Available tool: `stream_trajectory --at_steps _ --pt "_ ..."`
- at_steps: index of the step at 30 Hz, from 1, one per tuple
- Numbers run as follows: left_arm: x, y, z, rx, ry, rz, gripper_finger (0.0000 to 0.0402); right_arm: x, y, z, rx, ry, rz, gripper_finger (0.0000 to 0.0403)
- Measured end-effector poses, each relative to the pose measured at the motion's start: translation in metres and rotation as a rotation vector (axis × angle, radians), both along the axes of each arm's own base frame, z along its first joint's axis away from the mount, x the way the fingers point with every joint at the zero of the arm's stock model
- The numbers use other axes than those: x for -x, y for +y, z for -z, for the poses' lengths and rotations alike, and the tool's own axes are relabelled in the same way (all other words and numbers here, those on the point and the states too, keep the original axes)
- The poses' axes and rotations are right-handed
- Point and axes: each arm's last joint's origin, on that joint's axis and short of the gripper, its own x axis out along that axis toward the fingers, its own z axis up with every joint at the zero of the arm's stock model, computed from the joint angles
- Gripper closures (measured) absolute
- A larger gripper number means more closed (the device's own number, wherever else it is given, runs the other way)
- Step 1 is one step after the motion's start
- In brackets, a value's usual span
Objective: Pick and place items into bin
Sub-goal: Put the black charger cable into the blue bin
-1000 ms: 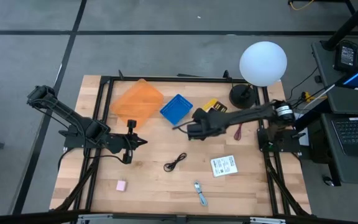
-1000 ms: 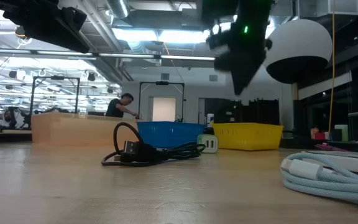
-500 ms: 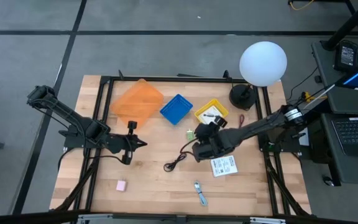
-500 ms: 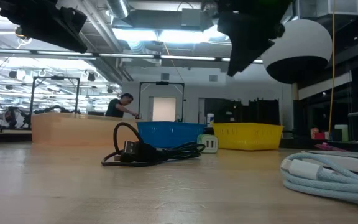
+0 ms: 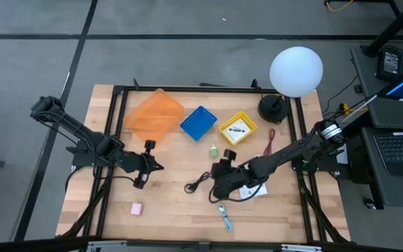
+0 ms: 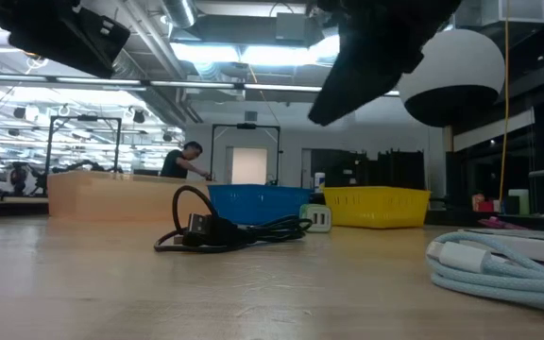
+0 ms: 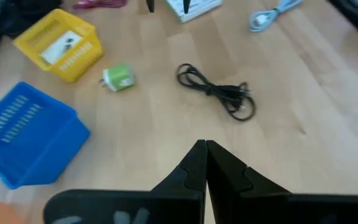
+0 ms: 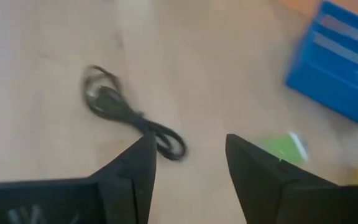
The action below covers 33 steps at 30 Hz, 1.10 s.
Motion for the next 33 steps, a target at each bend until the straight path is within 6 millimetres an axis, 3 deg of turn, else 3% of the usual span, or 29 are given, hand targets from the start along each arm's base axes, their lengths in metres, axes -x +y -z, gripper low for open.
stream_trajectory --at_steps 7,15,21,33 --pt "0.0 0.0 0.0 0.007 0.005 0.01 0.04 -0.003 0.002 0.001 -0.128 -0.005 -0.058 0.0231" --pt "0.0 0.0 0.0 0.009 0.004 0.008 0.04 -0.003 0.002 0.001 -0.075 0.018 -0.118 0.0231" --pt "0.0 0.0 0.0 0.009 0.004 0.008 0.04 -0.003 0.003 0.001 0.008 0.056 -0.272 0.0231" --pt "0.0 0.0 0.0 0.011 -0.002 0.007 0.04 -0.009 -0.014 0.002 0.01 0.088 -0.302 0.0231"
